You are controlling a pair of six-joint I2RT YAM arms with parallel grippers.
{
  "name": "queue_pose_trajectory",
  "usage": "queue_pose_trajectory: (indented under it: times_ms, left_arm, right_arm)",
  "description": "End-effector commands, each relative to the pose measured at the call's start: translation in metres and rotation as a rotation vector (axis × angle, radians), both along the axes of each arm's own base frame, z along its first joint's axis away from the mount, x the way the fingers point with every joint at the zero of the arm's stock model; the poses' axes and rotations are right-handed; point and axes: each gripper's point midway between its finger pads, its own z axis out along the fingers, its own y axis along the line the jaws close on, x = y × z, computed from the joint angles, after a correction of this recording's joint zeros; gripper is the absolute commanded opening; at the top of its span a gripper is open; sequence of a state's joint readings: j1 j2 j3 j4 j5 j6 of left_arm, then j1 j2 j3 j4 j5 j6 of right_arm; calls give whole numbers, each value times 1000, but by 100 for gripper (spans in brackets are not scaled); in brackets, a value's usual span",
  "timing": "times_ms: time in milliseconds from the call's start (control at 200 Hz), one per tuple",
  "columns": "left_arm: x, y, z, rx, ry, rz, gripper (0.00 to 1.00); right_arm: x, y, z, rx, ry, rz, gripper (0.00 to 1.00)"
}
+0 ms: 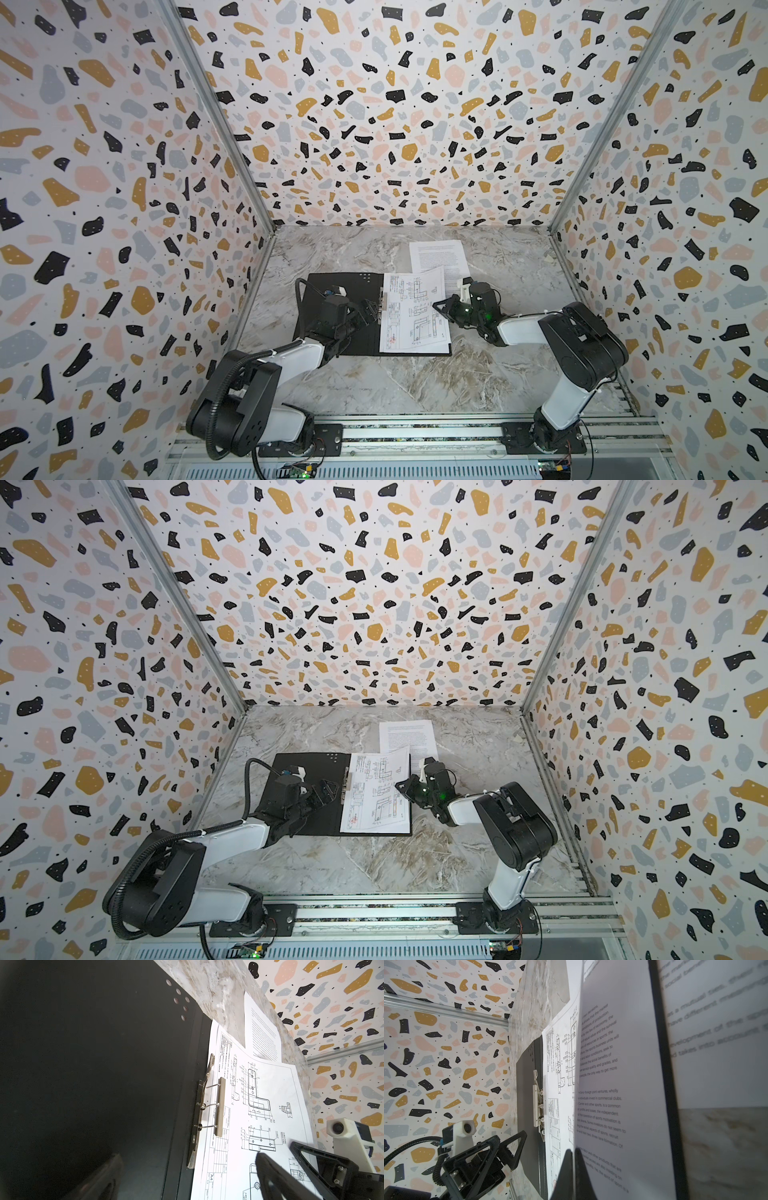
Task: Put the files into the folder
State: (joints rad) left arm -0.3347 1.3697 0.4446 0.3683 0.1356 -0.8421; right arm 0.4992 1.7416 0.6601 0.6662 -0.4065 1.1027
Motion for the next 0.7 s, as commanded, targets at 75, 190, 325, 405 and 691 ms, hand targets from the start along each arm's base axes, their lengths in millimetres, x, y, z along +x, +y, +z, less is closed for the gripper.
queue_pose_trajectory:
  times_ms: [75, 190, 325, 405, 691]
  left_arm:
    - [1, 0, 0, -11, -12, -1, 100]
    - [1, 0, -1, -12, -10, 0, 100]
    - [1, 0, 0, -13, -13, -1, 100]
    - [1, 0, 0, -12, -14, -1, 100]
    - [0, 0, 0, -15, -13, 0, 100]
  right_arm:
    - [8, 9, 13, 23, -33, 1, 0]
    - [8, 9, 12, 22, -29, -5, 0]
    - [8, 11, 12, 24, -27, -7, 0]
    - [8, 12, 11, 24, -23, -9, 0]
    - [9, 13, 11, 23, -18, -22, 0]
